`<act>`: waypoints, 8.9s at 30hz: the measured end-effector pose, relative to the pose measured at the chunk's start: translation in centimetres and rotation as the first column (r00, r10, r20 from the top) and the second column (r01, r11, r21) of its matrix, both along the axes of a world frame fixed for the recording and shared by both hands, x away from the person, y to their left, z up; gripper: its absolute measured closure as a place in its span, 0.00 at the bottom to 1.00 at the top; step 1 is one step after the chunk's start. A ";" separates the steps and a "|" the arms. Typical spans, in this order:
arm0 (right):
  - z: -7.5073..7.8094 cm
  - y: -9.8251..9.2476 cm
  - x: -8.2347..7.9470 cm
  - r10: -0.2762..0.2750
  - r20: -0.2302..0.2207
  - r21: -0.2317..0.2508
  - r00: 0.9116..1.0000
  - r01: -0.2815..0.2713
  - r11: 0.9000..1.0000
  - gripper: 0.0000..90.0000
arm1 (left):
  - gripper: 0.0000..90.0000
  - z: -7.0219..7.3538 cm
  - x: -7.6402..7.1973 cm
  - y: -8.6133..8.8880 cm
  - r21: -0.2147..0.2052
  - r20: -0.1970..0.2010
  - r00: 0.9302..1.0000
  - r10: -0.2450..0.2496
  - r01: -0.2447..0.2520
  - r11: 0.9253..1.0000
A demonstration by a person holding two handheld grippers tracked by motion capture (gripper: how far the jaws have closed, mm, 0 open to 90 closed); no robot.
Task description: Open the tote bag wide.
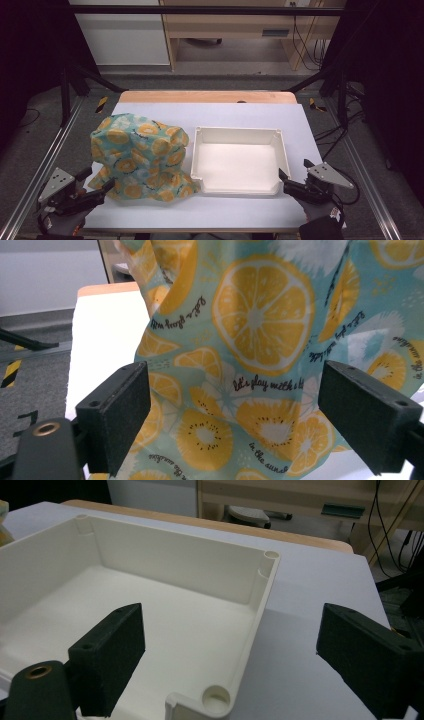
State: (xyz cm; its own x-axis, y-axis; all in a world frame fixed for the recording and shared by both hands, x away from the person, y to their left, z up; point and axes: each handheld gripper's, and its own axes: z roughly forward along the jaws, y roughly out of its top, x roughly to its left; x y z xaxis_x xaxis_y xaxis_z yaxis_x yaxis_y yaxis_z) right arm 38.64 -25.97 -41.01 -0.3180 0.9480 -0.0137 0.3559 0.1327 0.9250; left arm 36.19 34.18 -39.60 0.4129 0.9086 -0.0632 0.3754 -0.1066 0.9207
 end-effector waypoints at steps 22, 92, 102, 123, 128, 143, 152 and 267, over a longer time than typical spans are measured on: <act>1.9 2.6 -0.5 0.131 0.013 0.045 0.991 -0.131 0.990 0.17 | 0.15 1.6 -0.6 0.3 -0.021 0.029 0.999 -0.014 0.015 1.000; 7.0 15.8 1.5 0.370 0.092 0.094 0.924 -0.378 0.921 0.42 | 0.36 6.8 2.3 -1.1 -0.017 0.090 0.996 -0.025 0.027 0.999; 7.7 18.4 1.7 0.417 0.101 0.106 0.903 -0.427 0.898 0.43 | 0.44 6.5 2.7 -1.1 -0.025 0.091 0.996 -0.011 0.013 1.000; 8.6 23.8 2.6 0.488 0.101 0.086 0.867 -0.496 0.864 0.50 | 0.62 6.3 2.5 -0.8 -0.028 0.078 0.997 0.010 -0.007 1.000; 9.1 24.7 2.8 0.495 0.102 0.078 0.863 -0.503 0.861 0.54 | 0.68 6.3 2.4 -0.6 -0.038 0.074 0.997 0.019 -0.016 0.999; 9.1 26.3 3.5 0.517 0.079 0.088 0.852 -0.522 0.848 0.73 | 0.87 6.3 2.3 -0.6 -0.031 0.050 0.998 0.024 -0.022 0.999; 9.3 26.7 3.4 0.539 0.068 0.081 0.840 -0.543 0.836 0.92 | 0.99 6.4 2.2 -0.6 -0.028 0.046 0.999 0.020 -0.019 0.999; 6.3 27.1 1.1 0.593 0.046 0.057 0.804 -0.594 0.802 0.98 | 0.85 8.3 0.2 -1.0 -0.026 0.112 0.994 0.005 -0.002 1.000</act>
